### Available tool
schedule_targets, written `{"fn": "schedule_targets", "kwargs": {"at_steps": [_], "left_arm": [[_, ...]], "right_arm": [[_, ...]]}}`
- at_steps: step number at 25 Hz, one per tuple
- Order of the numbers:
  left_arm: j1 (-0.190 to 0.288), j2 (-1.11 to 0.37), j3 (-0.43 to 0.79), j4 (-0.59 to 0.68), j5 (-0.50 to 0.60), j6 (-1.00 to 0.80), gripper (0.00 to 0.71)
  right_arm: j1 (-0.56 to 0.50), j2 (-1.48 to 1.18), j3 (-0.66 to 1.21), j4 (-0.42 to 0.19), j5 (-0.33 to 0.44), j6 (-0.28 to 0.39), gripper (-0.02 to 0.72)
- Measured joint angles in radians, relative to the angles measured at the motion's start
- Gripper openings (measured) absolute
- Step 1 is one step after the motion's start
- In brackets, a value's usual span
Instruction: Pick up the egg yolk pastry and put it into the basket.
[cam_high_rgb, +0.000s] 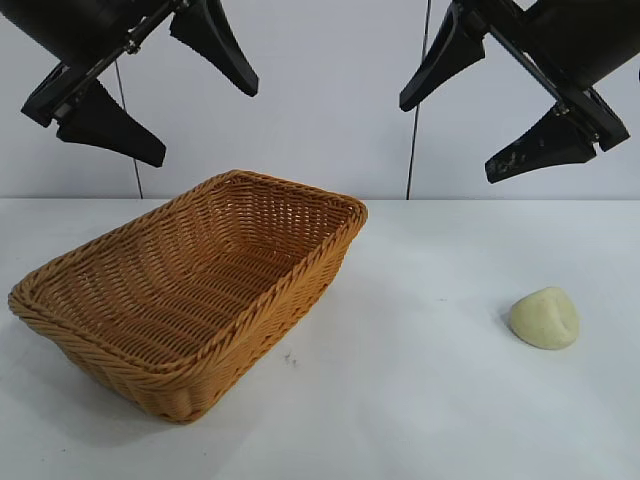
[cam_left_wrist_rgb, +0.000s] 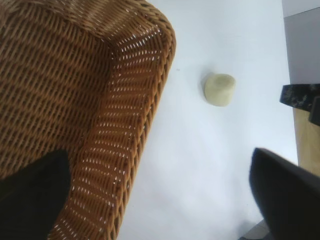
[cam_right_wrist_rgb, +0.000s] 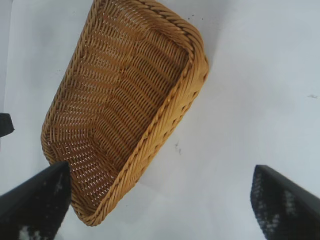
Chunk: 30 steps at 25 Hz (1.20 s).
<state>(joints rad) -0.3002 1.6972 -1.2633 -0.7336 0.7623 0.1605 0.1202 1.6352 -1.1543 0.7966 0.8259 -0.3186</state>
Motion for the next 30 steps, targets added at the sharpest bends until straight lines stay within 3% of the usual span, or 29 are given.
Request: {"fn": "schedule_targets", "kwargs": {"at_steps": [20,24,30], "left_arm": [[0.000,-0.051,0.000,0.021,0.035,-0.036,0.696],[-0.011,-0.100,0.000,0.124,0.079,-0.151,0.696],[-0.103,-0.192,0.002,0.383,0.156,-0.419,0.696]], "right_arm": [[0.000,0.000,0.000,0.000,0.000,0.000,0.695],[0.000,0.000,0.000,0.000,-0.002,0.000,0.695],[0.000,0.000,0.000,0.000,-0.011,0.000,0.695]]}}
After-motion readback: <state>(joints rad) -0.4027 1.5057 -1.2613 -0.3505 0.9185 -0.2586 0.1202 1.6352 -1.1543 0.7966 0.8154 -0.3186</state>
